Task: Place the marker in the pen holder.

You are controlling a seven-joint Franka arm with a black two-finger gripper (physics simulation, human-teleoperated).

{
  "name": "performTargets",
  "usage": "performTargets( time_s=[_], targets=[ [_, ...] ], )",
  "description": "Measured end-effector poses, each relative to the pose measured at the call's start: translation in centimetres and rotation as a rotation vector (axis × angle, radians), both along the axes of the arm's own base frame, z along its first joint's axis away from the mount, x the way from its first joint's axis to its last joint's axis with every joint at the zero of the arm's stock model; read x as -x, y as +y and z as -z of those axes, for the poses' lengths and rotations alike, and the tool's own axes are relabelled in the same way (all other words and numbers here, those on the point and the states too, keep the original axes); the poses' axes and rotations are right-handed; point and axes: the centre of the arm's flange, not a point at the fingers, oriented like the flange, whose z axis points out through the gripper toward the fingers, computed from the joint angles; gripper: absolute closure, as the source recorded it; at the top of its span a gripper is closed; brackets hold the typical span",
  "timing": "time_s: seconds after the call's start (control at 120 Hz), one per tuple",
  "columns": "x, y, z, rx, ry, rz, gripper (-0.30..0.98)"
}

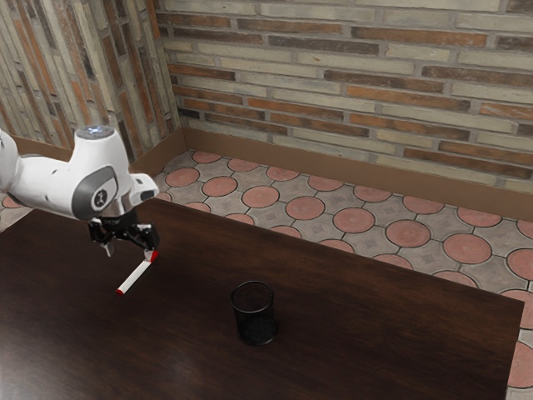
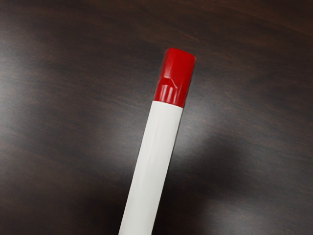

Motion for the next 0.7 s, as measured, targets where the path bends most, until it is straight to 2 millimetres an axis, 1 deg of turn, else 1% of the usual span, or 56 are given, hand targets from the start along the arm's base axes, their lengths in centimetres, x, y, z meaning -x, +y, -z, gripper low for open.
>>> performTargets(
  time_s=[0.133, 0.217, 0.333, 0.433, 0.508, 0.6, 0.7],
  targets=[
    [-0.4, 0.1, 0.6, 0.021, -0.003, 0.008, 0.00],
    [-2.1, 1.1, 1.6, 0.031, -0.008, 0.002, 0.00],
    [-3.7, 2.1, 2.5, 0.037, -0.012, 0.012, 0.00],
    [-4.0, 2.4, 3.4, 0.042, -0.005, 0.028, 0.00],
    [-4.6, 3.3, 4.0, 0.054, -0.009, 0.024, 0.00],
    [-4.8, 5.0, 4.8, 0.068, -0.008, 0.015, 0.00],
    [-4.9, 5.5, 5.0, 0.077, -0.010, 0.033, 0.00]
  ],
)
